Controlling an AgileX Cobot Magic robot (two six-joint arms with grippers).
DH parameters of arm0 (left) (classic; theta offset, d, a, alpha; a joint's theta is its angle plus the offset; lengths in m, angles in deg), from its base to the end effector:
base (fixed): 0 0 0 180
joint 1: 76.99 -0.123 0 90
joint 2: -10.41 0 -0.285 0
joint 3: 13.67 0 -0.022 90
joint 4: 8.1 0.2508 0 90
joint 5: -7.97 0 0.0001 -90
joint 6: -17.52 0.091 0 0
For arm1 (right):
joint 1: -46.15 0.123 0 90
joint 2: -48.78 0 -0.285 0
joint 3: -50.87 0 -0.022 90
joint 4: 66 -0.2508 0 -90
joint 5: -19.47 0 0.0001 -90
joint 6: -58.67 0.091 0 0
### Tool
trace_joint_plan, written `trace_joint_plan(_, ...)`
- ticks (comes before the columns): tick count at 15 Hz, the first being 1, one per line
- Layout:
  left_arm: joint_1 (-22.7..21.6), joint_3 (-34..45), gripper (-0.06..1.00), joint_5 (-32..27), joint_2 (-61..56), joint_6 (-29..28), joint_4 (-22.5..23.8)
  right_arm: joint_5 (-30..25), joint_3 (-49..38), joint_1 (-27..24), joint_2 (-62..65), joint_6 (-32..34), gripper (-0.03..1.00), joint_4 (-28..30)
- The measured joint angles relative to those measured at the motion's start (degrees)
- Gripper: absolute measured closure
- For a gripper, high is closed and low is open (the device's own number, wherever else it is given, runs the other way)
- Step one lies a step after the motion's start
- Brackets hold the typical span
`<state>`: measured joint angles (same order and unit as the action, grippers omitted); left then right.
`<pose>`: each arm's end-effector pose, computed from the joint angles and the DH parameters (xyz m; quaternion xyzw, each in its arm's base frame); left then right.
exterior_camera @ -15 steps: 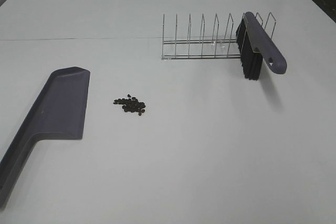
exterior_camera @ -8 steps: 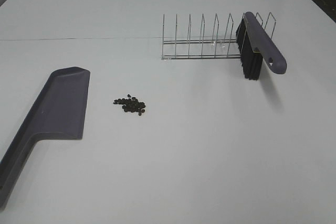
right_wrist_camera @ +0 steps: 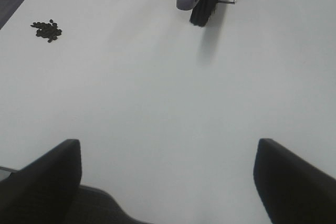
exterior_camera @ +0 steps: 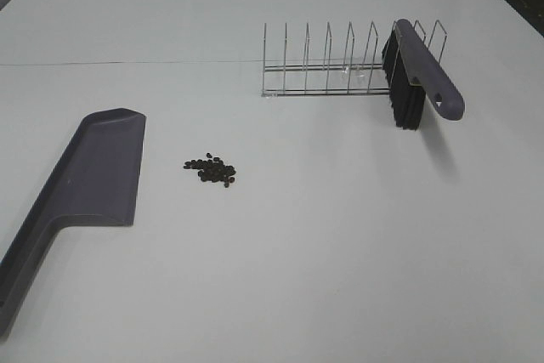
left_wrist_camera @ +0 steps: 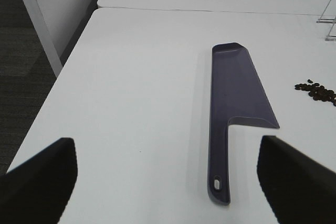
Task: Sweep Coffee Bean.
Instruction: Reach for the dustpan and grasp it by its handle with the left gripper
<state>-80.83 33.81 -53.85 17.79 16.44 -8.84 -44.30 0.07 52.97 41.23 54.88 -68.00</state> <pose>-0.0089 -0.0016 0.2810 -0.0361 0.8504 0.0062 0.5249 -0.0039 0.0024 0.2623 -0.0817 0.8712 0.0302 0.4832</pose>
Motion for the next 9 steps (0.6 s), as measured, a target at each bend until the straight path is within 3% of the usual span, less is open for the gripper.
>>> trace_joint_plan(9, 0.0, 0.0, 0.11, 0.0, 0.0, -0.11, 0.0, 0.0, 0.0, 0.0, 0.0, 0.0, 0.22, 0.06)
